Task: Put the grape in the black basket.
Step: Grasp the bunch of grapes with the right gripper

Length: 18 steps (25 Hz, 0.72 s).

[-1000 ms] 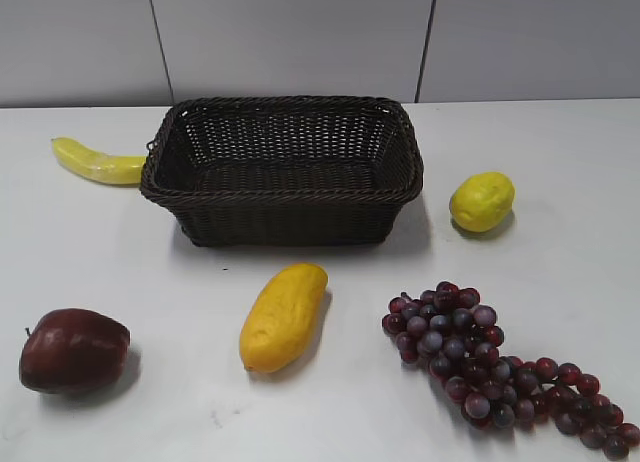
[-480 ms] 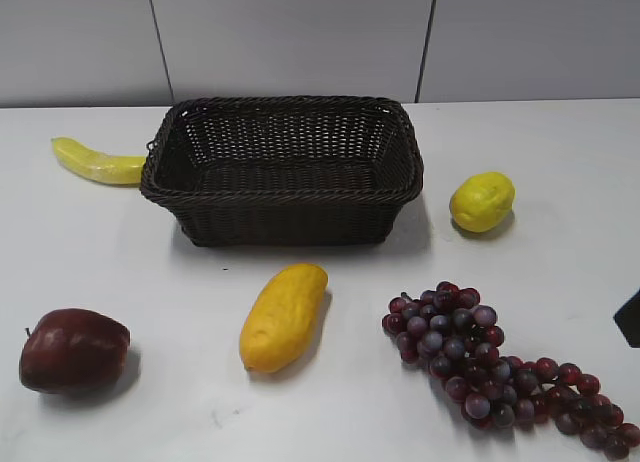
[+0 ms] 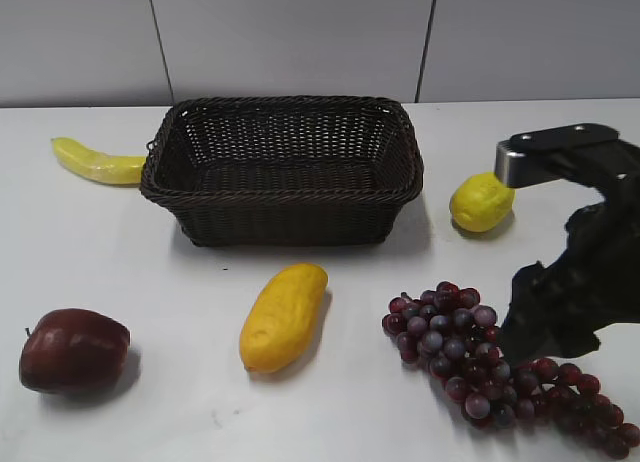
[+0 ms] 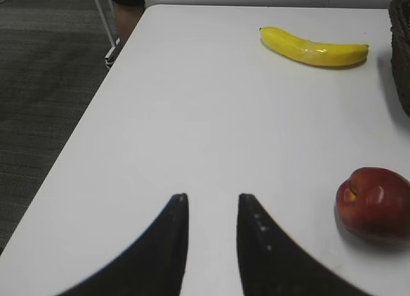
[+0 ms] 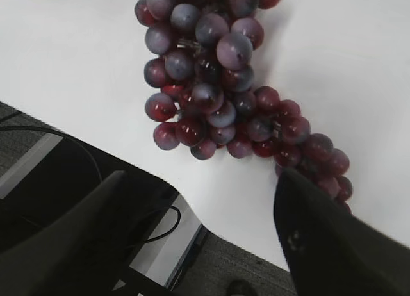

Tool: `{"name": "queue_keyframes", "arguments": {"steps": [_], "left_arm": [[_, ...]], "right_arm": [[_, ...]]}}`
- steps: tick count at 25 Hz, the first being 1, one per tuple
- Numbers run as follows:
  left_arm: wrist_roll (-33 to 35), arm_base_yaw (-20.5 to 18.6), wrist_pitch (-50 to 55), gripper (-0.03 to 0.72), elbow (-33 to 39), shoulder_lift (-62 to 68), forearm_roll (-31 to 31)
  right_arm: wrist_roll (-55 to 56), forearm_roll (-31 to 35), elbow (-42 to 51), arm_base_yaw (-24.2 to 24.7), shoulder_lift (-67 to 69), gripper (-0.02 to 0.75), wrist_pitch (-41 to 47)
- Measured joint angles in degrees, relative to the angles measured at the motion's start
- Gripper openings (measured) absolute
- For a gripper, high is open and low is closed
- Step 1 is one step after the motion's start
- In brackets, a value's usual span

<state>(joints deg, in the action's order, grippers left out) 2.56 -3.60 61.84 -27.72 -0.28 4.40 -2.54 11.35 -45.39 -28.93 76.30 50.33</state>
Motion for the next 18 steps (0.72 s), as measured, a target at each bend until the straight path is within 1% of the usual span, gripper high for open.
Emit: {"name": "queue_keyframes", "arguments": {"steps": [3, 10, 15, 17, 18], "left_arm": [[0.00, 0.00, 0.00, 0.238, 0.00, 0.00, 0.00], [0.00, 0.00, 0.00, 0.238, 0.00, 0.00, 0.00], [0.00, 0.00, 0.00, 0.238, 0.00, 0.00, 0.00], [0.00, 0.00, 0.00, 0.238, 0.00, 0.00, 0.00], [0.00, 0.00, 0.00, 0.238, 0.00, 0.00, 0.00]], "right_arm": [[0.06, 0.06, 0.00, -1.19, 4.94, 0.525, -2.54], [0.43, -0.16, -0.02, -1.25, 15.37, 0.524, -10.28], [0.43, -0.20, -0.02, -1.25, 21.34, 0.518, -12.86], [0.43, -0.20, -0.09, -1.25, 22.21, 0.470, -13.27], [0.43, -0.20, -0.13, -1.25, 22.22, 0.414, -13.27]]}}
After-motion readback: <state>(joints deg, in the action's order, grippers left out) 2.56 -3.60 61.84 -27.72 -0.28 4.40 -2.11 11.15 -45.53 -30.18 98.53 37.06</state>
